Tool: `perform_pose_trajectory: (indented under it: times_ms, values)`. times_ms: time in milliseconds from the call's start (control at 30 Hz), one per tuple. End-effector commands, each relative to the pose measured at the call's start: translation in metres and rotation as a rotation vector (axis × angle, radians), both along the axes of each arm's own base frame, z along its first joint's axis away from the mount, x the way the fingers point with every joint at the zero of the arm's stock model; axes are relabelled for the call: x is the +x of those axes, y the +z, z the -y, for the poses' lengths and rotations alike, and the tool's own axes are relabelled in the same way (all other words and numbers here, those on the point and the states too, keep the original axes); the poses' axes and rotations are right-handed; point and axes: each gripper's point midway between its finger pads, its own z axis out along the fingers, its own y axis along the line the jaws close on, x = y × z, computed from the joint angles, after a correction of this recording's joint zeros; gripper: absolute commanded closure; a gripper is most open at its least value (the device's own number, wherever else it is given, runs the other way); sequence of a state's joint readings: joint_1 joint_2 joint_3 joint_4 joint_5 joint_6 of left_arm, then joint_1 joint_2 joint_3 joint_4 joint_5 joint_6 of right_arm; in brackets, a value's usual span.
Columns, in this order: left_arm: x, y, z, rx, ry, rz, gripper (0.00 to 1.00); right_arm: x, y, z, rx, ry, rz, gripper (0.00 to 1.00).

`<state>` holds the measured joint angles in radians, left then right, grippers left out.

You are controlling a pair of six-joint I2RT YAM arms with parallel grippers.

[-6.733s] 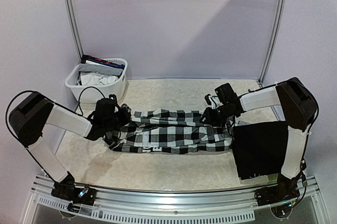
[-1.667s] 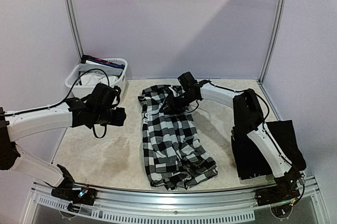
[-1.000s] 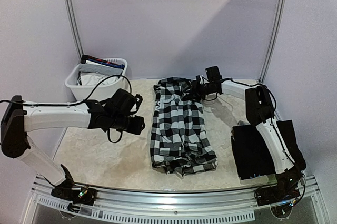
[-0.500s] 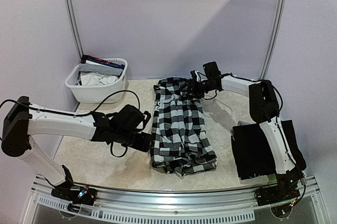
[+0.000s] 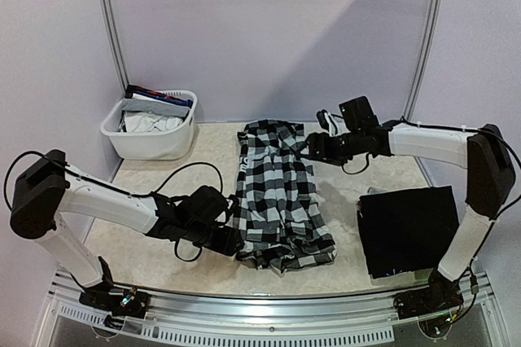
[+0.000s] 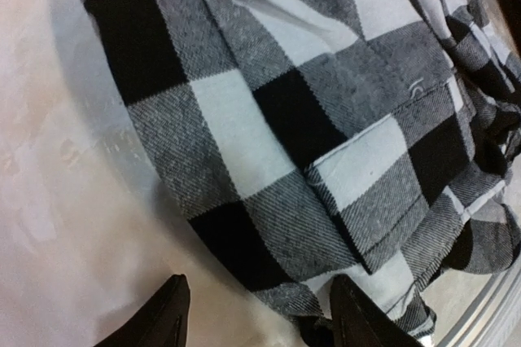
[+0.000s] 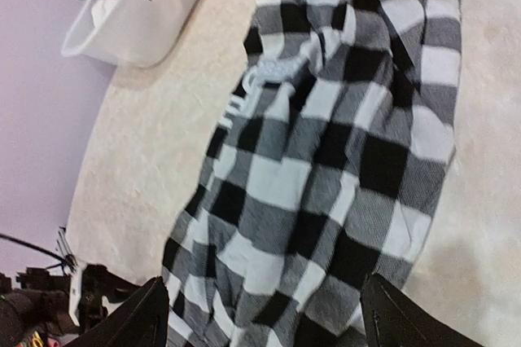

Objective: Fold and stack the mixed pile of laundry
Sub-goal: Pick up the rectangle-folded shirt from the corner of the board.

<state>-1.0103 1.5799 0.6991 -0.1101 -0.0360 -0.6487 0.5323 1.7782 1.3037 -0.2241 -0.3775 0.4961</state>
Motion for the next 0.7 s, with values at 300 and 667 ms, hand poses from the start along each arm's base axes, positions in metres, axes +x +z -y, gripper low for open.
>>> perform_pose_trajectory:
  times_ms: [300,667]
  values:
    - [-0.012,-0.015,0.016,-0.116,0.006,-0.019,0.99,-0.097,-0.03,0.069,-0.149,-0.119,-0.049,0.18]
    - [-0.018,-0.021,-0.023,-0.063,0.098,0.01,1.0,-0.156,-0.044,0.081,-0.216,-0.107,-0.11,0.17]
